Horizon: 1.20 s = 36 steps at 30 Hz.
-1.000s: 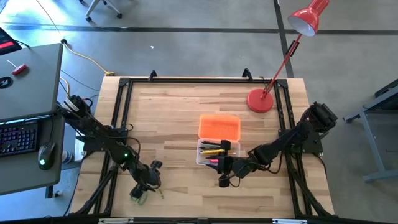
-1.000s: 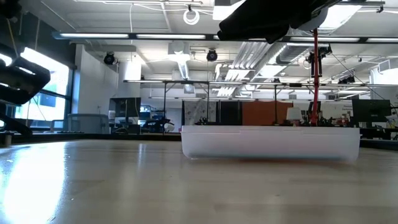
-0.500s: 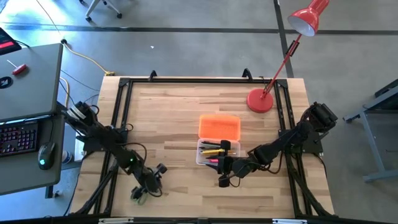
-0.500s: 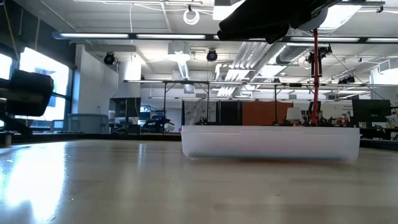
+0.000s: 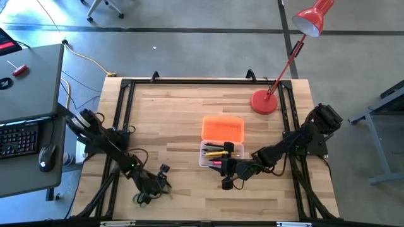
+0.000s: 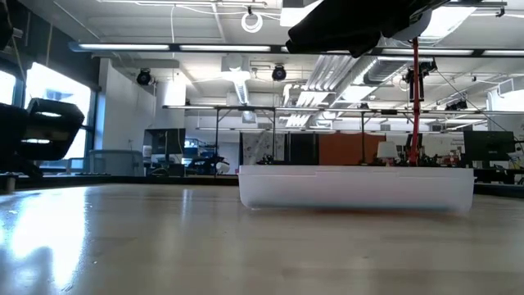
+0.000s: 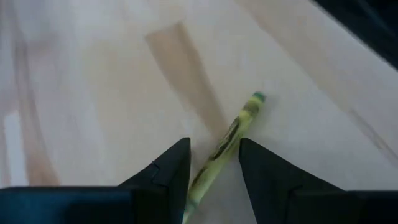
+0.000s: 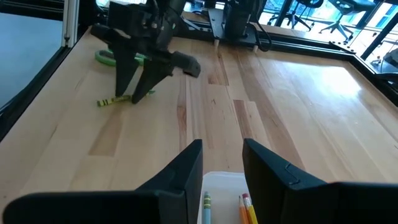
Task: Pick & place school supplies into a supply box
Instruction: Put the green crayon into the supply box
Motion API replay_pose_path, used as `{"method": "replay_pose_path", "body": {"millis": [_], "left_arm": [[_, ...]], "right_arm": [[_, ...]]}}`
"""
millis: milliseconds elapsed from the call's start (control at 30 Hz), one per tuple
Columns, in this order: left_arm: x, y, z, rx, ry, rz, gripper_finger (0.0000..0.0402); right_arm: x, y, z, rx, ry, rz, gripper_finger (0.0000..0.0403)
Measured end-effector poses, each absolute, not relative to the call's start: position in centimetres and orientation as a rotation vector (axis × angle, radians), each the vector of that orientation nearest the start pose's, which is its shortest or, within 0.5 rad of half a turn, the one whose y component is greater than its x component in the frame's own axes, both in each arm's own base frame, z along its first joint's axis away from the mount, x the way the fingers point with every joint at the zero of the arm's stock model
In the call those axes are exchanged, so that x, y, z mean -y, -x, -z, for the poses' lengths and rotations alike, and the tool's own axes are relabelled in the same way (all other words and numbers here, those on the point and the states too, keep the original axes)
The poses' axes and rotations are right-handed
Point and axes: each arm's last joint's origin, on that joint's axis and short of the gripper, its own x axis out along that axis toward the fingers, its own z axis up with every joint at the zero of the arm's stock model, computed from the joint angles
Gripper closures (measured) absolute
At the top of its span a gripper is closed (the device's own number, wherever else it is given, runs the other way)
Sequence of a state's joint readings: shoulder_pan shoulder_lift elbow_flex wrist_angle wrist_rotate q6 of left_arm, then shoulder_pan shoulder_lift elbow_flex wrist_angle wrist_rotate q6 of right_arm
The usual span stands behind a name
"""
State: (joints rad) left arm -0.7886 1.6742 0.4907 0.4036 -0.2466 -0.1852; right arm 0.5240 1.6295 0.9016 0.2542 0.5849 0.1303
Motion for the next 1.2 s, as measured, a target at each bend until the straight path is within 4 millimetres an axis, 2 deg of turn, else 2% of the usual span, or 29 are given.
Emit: {"method": "replay_pose_path", "body": {"millis": [200,433,600,867,1067,1200], "left_arm": [[18.8,-19.7,-9.0,-0.599,-0.283,0.549,0.0227],[18.8,-20.0,-7.3,-0.632,-0.319,0.577,0.0227],[17.9,-21.0,-7.3,-0.620,-0.310,0.611,0.0227],[15.4,-22.8,-7.3,-0.656,-0.178,0.770,0.0227],[15.1,-23.1,-7.3,-0.661,-0.160,0.765,0.0227],[15.0,-23.1,-7.1,-0.647,-0.245,0.761,0.0227]], "right_arm": [[-15.6,-30.2,-20.7,-0.398,0.121,0.085,0.0308],[-15.6,-30.2,-20.7,-0.398,0.121,0.084,0.0308],[-15.6,-30.2,-20.7,-0.398,0.121,0.086,0.0308],[-15.6,-30.2,-20.7,-0.398,0.122,0.087,0.0308],[-15.6,-30.2,-20.7,-0.398,0.122,0.087,0.0308],[-15.6,-30.2,-20.7,-0.398,0.122,0.088,0.0308]]}}
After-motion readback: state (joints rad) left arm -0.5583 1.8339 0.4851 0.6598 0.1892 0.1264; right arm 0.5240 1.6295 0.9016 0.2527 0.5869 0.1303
